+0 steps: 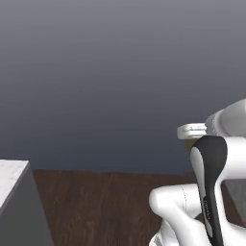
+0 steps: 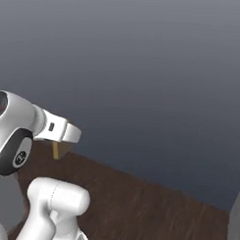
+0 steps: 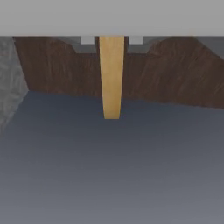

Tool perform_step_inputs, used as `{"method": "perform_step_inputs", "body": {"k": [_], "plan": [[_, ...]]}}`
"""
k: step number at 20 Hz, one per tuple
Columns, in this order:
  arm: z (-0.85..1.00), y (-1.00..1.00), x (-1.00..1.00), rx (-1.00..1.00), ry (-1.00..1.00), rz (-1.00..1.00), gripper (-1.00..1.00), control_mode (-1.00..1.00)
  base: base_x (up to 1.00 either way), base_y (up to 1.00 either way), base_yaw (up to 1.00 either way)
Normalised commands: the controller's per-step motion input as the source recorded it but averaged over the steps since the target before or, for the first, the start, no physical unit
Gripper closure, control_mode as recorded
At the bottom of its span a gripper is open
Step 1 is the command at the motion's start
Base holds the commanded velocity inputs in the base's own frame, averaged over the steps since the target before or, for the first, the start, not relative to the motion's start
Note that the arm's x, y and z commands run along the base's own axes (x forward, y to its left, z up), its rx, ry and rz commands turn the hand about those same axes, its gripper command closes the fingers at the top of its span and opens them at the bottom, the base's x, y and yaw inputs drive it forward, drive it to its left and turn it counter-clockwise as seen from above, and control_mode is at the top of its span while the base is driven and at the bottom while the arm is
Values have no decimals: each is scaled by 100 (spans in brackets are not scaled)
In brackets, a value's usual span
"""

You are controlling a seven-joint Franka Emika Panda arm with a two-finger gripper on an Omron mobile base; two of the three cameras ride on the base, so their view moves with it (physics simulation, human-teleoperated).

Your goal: Start the toaster. Once the lever pops up, take the bread to the plate on the dining counter.

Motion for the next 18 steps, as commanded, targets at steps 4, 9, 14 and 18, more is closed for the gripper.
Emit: {"method": "perform_step_inputs", "body": {"k": [4, 9, 14, 18], "plan": [[0, 0, 0, 0, 0, 0, 100, 100, 100, -3, 73], [0, 0, 0, 0, 0, 0, 100, 100, 79, -18, 75], [0, 0, 0, 0, 0, 0, 100, 100, 67, -28, 75], [0, 0, 0, 0, 0, 0, 100, 100, 61, -34, 74]]}}
